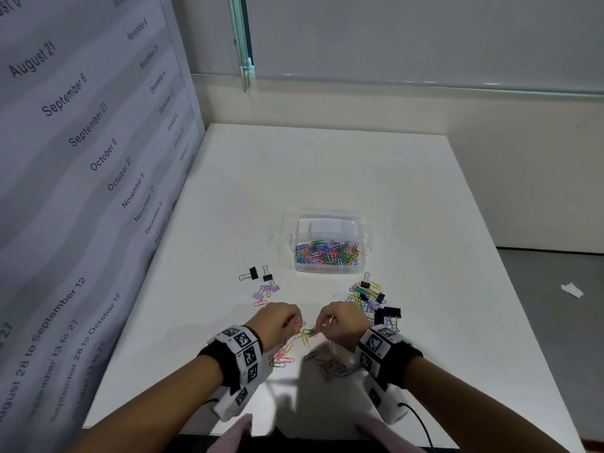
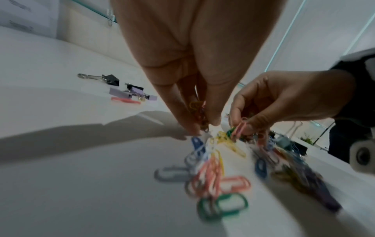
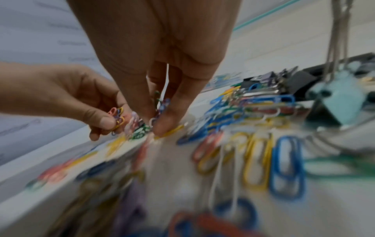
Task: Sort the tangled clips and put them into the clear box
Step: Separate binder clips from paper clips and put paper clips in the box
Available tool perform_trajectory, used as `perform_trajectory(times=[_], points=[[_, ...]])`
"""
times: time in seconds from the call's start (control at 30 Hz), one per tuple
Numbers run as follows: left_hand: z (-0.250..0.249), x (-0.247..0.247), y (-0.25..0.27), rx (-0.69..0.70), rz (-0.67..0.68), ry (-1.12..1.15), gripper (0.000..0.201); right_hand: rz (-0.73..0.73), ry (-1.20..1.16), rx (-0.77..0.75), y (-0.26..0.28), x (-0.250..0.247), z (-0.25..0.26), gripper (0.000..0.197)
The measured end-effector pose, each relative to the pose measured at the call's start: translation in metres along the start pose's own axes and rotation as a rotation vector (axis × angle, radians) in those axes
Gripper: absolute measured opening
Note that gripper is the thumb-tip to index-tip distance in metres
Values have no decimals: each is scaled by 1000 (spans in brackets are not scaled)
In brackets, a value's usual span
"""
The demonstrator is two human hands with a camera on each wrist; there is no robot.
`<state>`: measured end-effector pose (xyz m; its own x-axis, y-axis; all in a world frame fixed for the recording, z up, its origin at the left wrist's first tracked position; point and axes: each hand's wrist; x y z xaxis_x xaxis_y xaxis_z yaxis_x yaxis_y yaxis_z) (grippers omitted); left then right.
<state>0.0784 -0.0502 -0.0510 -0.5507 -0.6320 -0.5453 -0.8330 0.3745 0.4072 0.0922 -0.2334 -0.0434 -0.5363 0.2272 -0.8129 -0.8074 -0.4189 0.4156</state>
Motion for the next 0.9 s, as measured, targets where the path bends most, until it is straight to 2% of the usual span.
perform_trajectory(times=[0.1, 0.3, 0.57, 0.63, 0.73, 0.9], points=[[-9, -10, -9, -13, -40, 110, 14, -26, -44, 46, -2, -15, -7, 21], [-37, -36, -32, 25, -201, 191, 16, -163, -93, 122, -14, -51, -13, 17], [-64, -61, -73, 18, -336, 348, 21, -434, -176, 153, -37, -98, -14, 18], [-63, -62, -79, -14, -345, 375, 25, -418, -173, 169, -40, -99, -16, 18], [-61, -61, -82, -31, -286, 378, 32, -375, -143, 170, -37, -94, -18, 22], [-63, -56, -71, 33, -188, 293, 38, -305, -43, 150, -26, -71, -29, 28]])
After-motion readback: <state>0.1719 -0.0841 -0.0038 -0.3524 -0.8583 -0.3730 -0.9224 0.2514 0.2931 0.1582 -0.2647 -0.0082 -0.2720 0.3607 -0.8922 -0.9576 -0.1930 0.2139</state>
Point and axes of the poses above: each hand's wrist, its own y-axis away from the middle knuckle, its own x-axis out of the palm, z = x × y, and after that the axes turned 14 degrees about y, right-handed
